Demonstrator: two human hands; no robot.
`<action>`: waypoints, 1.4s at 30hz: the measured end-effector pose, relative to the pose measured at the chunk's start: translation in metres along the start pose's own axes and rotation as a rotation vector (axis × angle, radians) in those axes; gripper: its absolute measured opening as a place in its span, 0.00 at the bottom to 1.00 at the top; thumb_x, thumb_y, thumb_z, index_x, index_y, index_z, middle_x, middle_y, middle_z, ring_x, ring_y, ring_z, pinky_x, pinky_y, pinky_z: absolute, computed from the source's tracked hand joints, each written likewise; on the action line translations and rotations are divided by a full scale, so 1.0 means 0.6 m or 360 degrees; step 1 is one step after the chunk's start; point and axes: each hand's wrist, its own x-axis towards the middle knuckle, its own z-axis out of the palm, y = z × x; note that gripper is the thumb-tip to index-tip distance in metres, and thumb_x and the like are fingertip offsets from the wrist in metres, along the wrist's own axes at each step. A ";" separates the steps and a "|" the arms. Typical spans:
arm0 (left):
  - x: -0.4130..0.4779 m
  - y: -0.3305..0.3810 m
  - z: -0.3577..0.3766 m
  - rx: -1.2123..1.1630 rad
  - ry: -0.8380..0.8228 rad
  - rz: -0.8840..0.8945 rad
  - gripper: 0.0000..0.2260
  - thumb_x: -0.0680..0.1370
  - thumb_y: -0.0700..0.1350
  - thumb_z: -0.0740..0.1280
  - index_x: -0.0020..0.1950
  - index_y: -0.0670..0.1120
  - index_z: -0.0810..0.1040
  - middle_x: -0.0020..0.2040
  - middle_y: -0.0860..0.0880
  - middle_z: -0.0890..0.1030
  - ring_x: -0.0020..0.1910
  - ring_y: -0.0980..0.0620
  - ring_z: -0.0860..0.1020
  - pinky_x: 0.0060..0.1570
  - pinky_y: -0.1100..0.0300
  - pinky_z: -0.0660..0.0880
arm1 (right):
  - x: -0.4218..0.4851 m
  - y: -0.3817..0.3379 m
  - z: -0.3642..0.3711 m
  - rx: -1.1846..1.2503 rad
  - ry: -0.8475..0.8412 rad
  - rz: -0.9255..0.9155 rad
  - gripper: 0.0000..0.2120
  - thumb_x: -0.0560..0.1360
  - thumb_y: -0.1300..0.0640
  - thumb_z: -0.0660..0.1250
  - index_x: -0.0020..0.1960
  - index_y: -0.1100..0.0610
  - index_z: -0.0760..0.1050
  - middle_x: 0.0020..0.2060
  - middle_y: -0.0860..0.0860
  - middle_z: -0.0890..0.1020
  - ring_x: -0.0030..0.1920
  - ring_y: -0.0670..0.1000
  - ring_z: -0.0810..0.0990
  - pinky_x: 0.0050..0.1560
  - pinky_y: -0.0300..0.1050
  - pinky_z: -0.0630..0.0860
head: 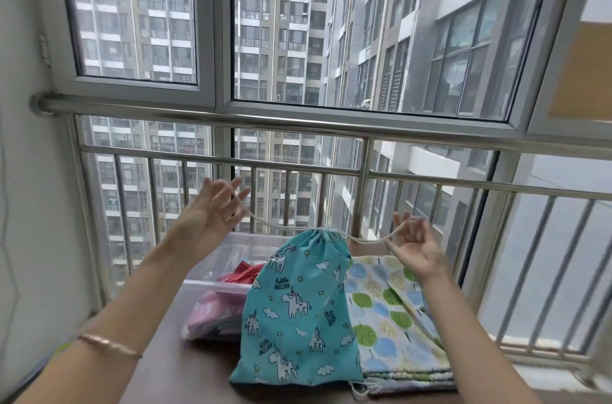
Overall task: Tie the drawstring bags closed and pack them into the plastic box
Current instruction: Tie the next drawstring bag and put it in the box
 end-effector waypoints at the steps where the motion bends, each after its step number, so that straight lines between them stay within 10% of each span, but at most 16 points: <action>1: 0.003 -0.005 0.016 0.0007 -0.0047 -0.0012 0.14 0.80 0.53 0.58 0.46 0.45 0.78 0.53 0.47 0.83 0.56 0.48 0.81 0.58 0.47 0.77 | 0.004 0.013 0.015 -0.0019 -0.0046 0.0027 0.11 0.75 0.50 0.66 0.44 0.56 0.81 0.46 0.52 0.84 0.54 0.51 0.83 0.60 0.59 0.75; 6: 0.012 -0.018 0.101 0.0271 -0.0279 -0.0120 0.16 0.81 0.47 0.58 0.60 0.38 0.76 0.55 0.43 0.82 0.51 0.49 0.82 0.51 0.55 0.81 | -0.001 0.080 0.098 -0.0976 -0.0246 0.0256 0.20 0.77 0.56 0.65 0.66 0.65 0.72 0.37 0.52 0.77 0.29 0.43 0.71 0.26 0.33 0.70; 11: 0.020 -0.011 0.185 0.0987 -0.0681 -0.0129 0.17 0.74 0.42 0.67 0.63 0.41 0.77 0.60 0.43 0.81 0.58 0.48 0.80 0.61 0.55 0.75 | -0.046 0.156 0.185 -0.2735 -0.0735 0.0393 0.11 0.78 0.64 0.60 0.53 0.62 0.80 0.38 0.60 0.79 0.27 0.44 0.65 0.29 0.35 0.61; 15: 0.045 -0.021 0.198 0.1177 -0.0638 -0.0215 0.17 0.79 0.43 0.64 0.66 0.41 0.73 0.64 0.39 0.76 0.60 0.45 0.77 0.62 0.51 0.74 | -0.079 0.161 0.213 -0.2554 -0.1126 0.0530 0.12 0.80 0.56 0.63 0.54 0.64 0.80 0.27 0.46 0.71 0.29 0.46 0.60 0.30 0.38 0.56; 18: 0.044 -0.047 0.189 0.1606 -0.0598 -0.0367 0.28 0.79 0.61 0.58 0.66 0.39 0.69 0.50 0.37 0.76 0.40 0.46 0.76 0.38 0.55 0.76 | -0.084 0.163 0.219 -0.2371 -0.0996 0.0418 0.15 0.81 0.53 0.60 0.48 0.62 0.80 0.29 0.48 0.72 0.27 0.45 0.63 0.27 0.36 0.57; 24: 0.014 -0.096 0.168 0.2215 -0.0454 0.0287 0.40 0.72 0.68 0.49 0.74 0.41 0.58 0.54 0.41 0.81 0.50 0.51 0.81 0.54 0.52 0.78 | -0.084 0.157 0.216 -0.2067 -0.0784 0.0203 0.16 0.81 0.55 0.60 0.37 0.60 0.73 0.27 0.51 0.73 0.24 0.44 0.64 0.22 0.34 0.59; 27: 0.015 -0.098 0.153 0.2676 -0.0282 0.0565 0.33 0.76 0.67 0.49 0.69 0.43 0.65 0.43 0.49 0.81 0.40 0.54 0.79 0.41 0.59 0.77 | -0.083 0.155 0.208 -0.2117 -0.0742 -0.0003 0.15 0.80 0.56 0.63 0.42 0.67 0.77 0.26 0.50 0.74 0.23 0.44 0.65 0.22 0.33 0.60; 31: 0.013 -0.075 0.152 0.2117 -0.0443 -0.0152 0.18 0.77 0.60 0.61 0.44 0.46 0.79 0.28 0.53 0.70 0.25 0.56 0.65 0.24 0.67 0.63 | -0.082 0.144 0.202 -0.2253 -0.0580 -0.0122 0.07 0.78 0.58 0.67 0.48 0.63 0.76 0.31 0.54 0.77 0.24 0.44 0.69 0.23 0.33 0.63; 36: 0.016 -0.051 0.132 0.1518 -0.0572 -0.0623 0.14 0.79 0.54 0.62 0.42 0.45 0.75 0.27 0.54 0.64 0.23 0.56 0.59 0.21 0.67 0.54 | -0.092 0.128 0.206 -0.2483 -0.0678 -0.0058 0.16 0.76 0.67 0.64 0.62 0.57 0.72 0.43 0.51 0.75 0.32 0.44 0.69 0.28 0.31 0.67; 42: 0.000 -0.026 0.161 0.1942 -0.0605 -0.0420 0.15 0.78 0.55 0.63 0.43 0.46 0.80 0.28 0.54 0.70 0.25 0.57 0.62 0.25 0.68 0.60 | -0.101 0.130 0.205 -0.2509 -0.0888 -0.0064 0.18 0.75 0.75 0.55 0.34 0.60 0.75 0.37 0.51 0.81 0.42 0.48 0.78 0.51 0.42 0.75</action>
